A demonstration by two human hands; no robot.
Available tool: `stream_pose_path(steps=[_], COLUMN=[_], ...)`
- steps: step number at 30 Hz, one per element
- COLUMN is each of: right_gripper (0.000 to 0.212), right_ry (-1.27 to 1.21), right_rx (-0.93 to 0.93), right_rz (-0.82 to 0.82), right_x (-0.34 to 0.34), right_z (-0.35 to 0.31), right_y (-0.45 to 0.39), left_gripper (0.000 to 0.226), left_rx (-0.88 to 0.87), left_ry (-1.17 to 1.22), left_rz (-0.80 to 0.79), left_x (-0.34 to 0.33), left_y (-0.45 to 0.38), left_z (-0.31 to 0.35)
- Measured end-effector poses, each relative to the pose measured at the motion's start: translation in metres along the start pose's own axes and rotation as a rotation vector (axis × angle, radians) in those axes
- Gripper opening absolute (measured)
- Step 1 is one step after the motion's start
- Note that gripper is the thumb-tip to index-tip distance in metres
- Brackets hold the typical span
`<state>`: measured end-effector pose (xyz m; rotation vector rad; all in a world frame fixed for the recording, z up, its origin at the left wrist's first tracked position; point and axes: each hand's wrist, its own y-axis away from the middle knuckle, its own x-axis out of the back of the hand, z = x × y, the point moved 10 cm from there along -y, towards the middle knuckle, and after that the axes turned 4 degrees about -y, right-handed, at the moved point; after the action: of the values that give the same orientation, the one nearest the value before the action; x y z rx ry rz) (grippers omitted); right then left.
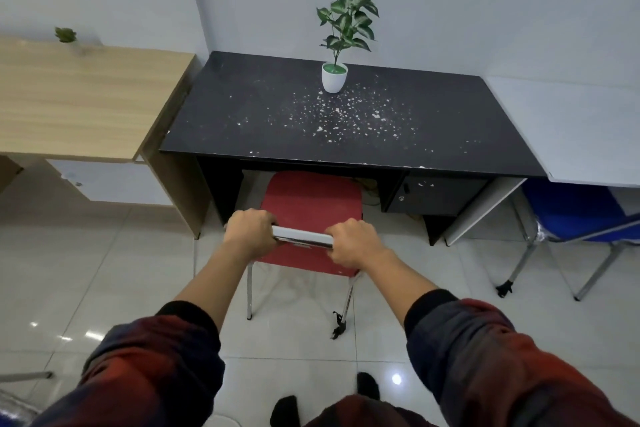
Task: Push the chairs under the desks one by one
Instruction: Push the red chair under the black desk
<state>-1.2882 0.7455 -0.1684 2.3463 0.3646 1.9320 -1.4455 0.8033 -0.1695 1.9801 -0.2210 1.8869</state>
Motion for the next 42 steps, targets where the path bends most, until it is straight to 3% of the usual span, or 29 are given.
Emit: stream_pose_path(steps=[16, 26, 35, 42], right_gripper=[0.018, 0.019, 0.003, 0.016], right_ry=[-0.036, -0.113, -0.100, -0.121], right_rx=[-0.037, -0.029, 0.095, 0.069], right_rz=[0.003, 0.027, -0.068, -0.003], right_x=[0.025, 0.016, 0.023, 0.027], right_z=[0.092, 0.059, 0.088, 0.099], right_y=[-0.009, -0.042, -0.052, -0.056], left_gripper=[0.024, 0.020, 0.023, 0.020], left_rx=[-0.129, -0.036, 0.067, 0.003], left_ry=[0.110, 0.027, 0.006, 0.015], left_rz=[0.013, -0.075, -0.061, -0.068], left_x=[0.008, 0.004, 0.004, 0.004], left_y=[-0.038, -0.064, -0.075, -0.084], left_z=[0.077, 0.023, 0.050, 0.052])
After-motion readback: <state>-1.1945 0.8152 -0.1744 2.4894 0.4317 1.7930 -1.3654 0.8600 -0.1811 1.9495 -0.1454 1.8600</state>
